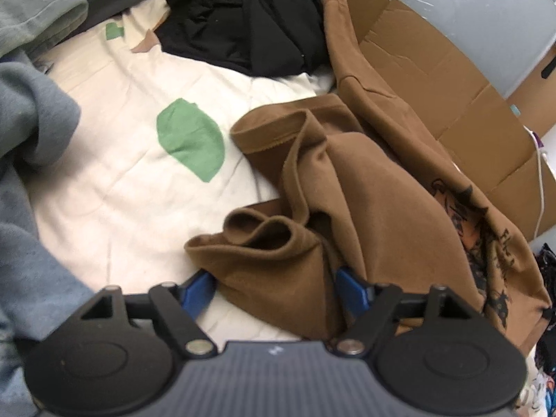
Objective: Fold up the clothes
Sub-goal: 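Hold the T-shirt with the right tool while the left tool grasps another edge, then pull the T-shirt edges apart with both tools to spread it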
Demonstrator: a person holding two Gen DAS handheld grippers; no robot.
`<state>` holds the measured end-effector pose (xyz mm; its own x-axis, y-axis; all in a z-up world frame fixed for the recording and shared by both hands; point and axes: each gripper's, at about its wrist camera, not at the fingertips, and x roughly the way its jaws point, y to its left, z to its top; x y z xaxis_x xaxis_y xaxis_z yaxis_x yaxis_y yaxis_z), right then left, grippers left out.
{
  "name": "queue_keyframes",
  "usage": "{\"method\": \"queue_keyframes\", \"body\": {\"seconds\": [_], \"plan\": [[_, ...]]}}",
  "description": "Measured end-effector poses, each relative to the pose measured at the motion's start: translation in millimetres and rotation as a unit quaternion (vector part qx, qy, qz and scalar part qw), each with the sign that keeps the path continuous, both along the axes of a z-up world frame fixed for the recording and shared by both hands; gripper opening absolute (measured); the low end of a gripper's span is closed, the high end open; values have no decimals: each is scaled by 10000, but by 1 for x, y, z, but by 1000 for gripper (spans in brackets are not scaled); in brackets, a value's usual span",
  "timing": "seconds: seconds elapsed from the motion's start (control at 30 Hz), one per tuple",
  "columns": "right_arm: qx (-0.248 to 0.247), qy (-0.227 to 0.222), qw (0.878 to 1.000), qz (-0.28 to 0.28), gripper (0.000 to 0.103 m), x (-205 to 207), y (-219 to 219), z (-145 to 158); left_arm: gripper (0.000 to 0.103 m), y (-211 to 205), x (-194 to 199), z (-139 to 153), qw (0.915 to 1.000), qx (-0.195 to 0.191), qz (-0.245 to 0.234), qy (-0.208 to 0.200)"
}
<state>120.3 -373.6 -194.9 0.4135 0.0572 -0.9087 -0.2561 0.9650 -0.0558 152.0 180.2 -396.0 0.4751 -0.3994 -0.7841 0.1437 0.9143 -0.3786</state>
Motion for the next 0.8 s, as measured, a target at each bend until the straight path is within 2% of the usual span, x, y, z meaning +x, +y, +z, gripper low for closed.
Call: {"method": "queue_keyframes", "body": {"seconds": [0.07,0.1,0.13,0.17,0.2,0.37,0.5,0.8], "plan": [[123,-19,9999,-57,8,0,-4,-10,73,-3,-2,-2,9999,-96,-99,23],[209,-35,9997,-111,8,1,-7,-13,64,-2,-2,-3,9998,-177,-107,60],[282,-62,9995,-145,8,1,-8,-16,36,0,-1,-3,9996,-237,-96,121],[333,-98,9993,-148,8,1,-9,-17,17,2,0,-5,9989,-376,-113,273],[377,-136,9991,-143,8,2,-11,-19,10,5,2,-7,9972,-583,-127,447],[525,-250,9983,-83,8,4,-20,-16,9,10,-12,19,9962,-723,-255,420],[588,-359,9976,14,8,2,-22,-5,9,17,-34,48,9958,-670,-443,445],[582,-758,9947,391,8,-4,-26,47,7,32,-98,106,9954,-530,-502,621]]}}
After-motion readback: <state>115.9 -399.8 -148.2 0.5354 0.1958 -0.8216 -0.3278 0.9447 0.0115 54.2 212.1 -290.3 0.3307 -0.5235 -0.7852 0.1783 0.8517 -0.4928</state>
